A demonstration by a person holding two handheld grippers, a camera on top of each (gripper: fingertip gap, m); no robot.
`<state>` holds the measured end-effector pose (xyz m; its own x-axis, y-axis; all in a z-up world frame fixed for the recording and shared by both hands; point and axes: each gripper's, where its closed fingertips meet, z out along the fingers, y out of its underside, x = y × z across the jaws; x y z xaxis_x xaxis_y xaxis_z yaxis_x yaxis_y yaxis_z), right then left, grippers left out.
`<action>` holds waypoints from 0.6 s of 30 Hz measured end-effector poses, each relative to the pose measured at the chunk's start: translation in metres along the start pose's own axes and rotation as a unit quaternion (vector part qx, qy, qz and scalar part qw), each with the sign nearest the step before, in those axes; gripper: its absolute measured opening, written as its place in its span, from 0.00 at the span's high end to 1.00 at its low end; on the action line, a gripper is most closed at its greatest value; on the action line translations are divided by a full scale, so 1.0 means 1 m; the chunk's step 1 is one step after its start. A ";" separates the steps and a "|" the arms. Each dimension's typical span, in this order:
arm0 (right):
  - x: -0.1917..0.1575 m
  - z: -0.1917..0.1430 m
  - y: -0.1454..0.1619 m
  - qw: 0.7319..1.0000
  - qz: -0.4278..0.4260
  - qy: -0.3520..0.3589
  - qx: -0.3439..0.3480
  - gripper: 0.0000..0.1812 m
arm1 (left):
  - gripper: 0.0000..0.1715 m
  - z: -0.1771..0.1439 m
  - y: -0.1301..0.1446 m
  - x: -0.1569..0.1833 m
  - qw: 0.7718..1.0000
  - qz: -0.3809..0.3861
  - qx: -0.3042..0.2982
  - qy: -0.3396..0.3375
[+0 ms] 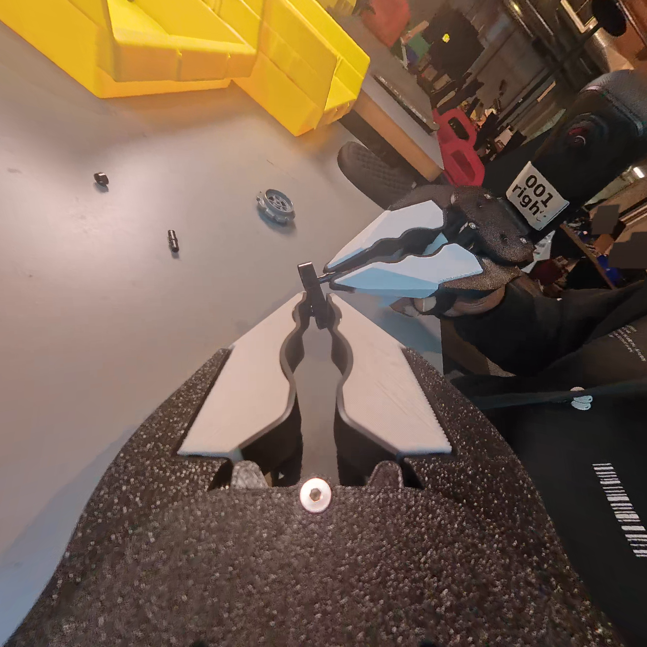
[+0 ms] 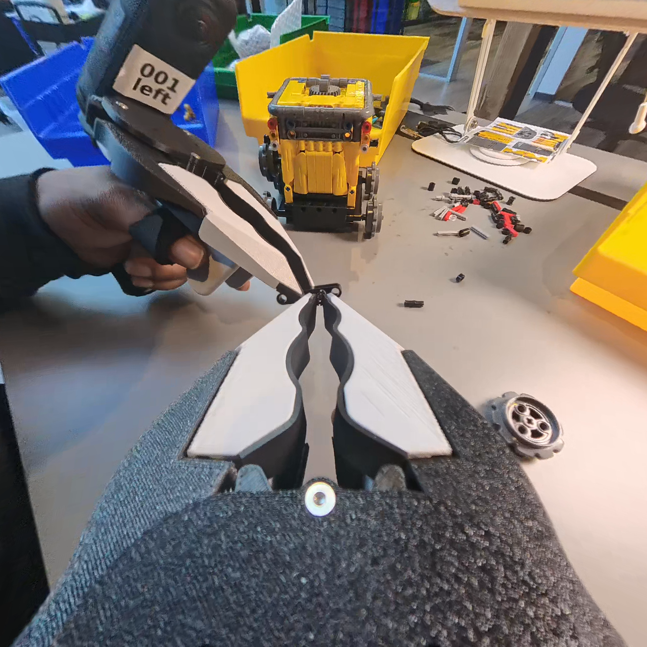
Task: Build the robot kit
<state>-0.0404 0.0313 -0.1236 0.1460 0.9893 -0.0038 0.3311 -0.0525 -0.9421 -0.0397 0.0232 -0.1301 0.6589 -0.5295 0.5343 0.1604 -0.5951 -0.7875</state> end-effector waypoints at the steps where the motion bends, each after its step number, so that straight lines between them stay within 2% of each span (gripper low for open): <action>1: -0.001 0.000 0.001 1.000 0.003 -0.006 -0.003 0.98 | 0.97 0.000 0.002 0.000 1.000 0.014 -0.003 -0.013; 6: 0.000 -0.002 -0.008 1.000 -0.020 0.004 0.010 0.98 | 0.96 -0.004 -0.006 0.004 0.998 0.049 0.018 -0.044; 9: -0.005 -0.004 -0.009 1.000 -0.004 -0.027 0.009 0.98 | 0.97 -0.007 -0.005 0.008 0.997 0.055 0.021 -0.042; 13: -0.004 -0.001 -0.015 0.999 -0.038 0.011 0.020 0.98 | 0.96 -0.009 -0.011 0.013 0.995 0.074 0.032 -0.050; 16: -0.008 -0.005 -0.026 0.997 0.035 -0.031 0.054 0.98 | 0.96 -0.013 -0.017 0.020 0.995 0.082 0.044 -0.046; 18: -0.008 -0.003 -0.025 0.998 0.022 -0.025 0.050 0.98 | 0.96 -0.014 -0.016 0.019 0.993 0.098 0.043 -0.048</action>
<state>-0.0468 0.0245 -0.0994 0.1105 0.9921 -0.0596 0.2306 -0.0839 -0.9694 -0.0401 0.0138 -0.1027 0.7502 -0.5669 0.3402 0.0819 -0.4309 -0.8987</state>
